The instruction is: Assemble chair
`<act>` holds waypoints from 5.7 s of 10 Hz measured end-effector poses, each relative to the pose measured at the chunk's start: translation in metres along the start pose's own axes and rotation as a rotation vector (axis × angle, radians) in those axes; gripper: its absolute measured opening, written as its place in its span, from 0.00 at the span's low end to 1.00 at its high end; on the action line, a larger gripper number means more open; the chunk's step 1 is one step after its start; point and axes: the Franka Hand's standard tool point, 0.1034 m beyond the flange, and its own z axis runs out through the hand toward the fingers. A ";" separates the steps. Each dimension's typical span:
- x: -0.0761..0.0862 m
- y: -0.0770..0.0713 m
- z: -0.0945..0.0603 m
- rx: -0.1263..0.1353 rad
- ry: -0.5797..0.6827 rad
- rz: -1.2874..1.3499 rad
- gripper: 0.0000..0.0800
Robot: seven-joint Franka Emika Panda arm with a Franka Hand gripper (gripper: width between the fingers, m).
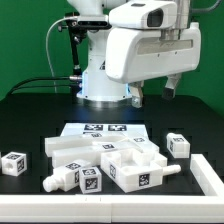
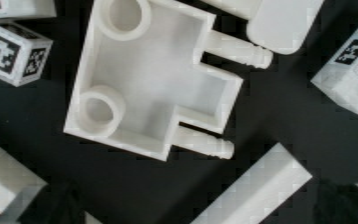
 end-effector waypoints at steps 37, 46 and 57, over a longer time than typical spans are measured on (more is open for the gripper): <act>0.022 -0.024 0.100 -0.048 0.125 -0.301 0.03; 0.038 -0.011 0.103 -0.089 0.077 -0.749 0.03; 0.044 0.001 0.120 -0.052 0.034 -0.847 0.05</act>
Offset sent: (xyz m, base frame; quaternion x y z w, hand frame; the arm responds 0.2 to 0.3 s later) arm -0.0211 0.0065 -0.0251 -0.0737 0.0610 0.1206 0.9881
